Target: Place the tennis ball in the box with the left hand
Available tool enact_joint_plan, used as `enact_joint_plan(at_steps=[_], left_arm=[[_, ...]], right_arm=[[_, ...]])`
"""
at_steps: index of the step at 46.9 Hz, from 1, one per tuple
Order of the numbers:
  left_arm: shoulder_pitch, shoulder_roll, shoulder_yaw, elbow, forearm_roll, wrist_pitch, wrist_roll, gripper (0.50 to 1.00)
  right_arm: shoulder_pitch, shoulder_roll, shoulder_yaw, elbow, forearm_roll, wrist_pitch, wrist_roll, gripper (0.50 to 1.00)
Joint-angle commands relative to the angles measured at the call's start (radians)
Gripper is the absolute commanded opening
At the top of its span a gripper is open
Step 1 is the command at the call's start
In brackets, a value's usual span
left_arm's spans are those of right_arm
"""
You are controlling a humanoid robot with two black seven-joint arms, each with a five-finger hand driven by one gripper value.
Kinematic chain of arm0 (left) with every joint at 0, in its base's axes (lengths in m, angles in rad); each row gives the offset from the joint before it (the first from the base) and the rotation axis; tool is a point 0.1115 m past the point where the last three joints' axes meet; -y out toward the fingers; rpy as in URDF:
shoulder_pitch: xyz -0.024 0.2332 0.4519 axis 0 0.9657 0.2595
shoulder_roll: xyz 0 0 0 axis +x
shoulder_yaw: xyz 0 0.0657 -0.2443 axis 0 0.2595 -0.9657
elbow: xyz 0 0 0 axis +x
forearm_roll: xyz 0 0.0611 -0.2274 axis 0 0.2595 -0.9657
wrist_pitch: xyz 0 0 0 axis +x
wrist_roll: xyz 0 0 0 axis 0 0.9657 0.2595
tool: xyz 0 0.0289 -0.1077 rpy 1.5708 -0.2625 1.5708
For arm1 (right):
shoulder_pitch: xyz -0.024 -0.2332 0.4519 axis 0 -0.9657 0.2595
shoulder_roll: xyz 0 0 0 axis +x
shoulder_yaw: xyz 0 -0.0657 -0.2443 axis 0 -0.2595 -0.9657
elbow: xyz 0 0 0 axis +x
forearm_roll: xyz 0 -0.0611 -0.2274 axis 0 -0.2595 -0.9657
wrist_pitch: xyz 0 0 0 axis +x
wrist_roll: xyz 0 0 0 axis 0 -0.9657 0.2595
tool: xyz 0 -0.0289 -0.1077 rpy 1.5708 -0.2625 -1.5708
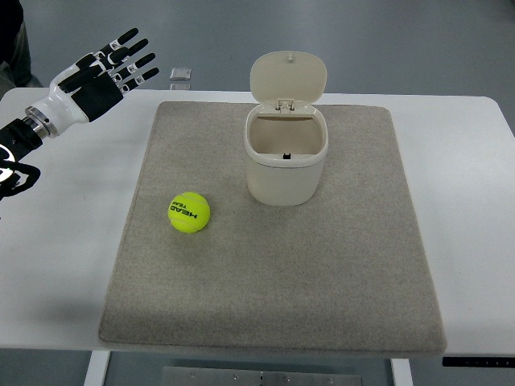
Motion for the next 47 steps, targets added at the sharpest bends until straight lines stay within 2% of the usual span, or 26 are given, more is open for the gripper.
enact_joint_plan(at_steps=[1,29,39,43,47], left_arm=[[-0.001,0.001,-0.001,-0.001,0.000,-0.002,0.000,0.996],[-0.005,-0.004,-0.001,0.021,0.005,0.005,-0.001,0.996],[-0.002,0.009,0.004,0.019,0.083,-0.030,-0.004,0.996],[-0.004,0.012,-0.001,0.015,0.226,-0.041,-0.035,0.994],[-0.002,0.029,-0.001,0.004,0.382,-0.041,-0.116,0.994]], right_arm=[[0.000,0.000,0.000,0.001,-0.001,0.000,0.000,0.913],[0.000,0.000,0.000,0.001,-0.001,0.000,0.000,0.913],[0.000,0.000,0.000,0.001,-0.001,0.000,0.000,0.913],[0.000,0.000,0.000,0.001,0.001,0.000,0.000,0.913],[0.000,0.000,0.000,0.001,-0.001,0.000,0.000,0.913]])
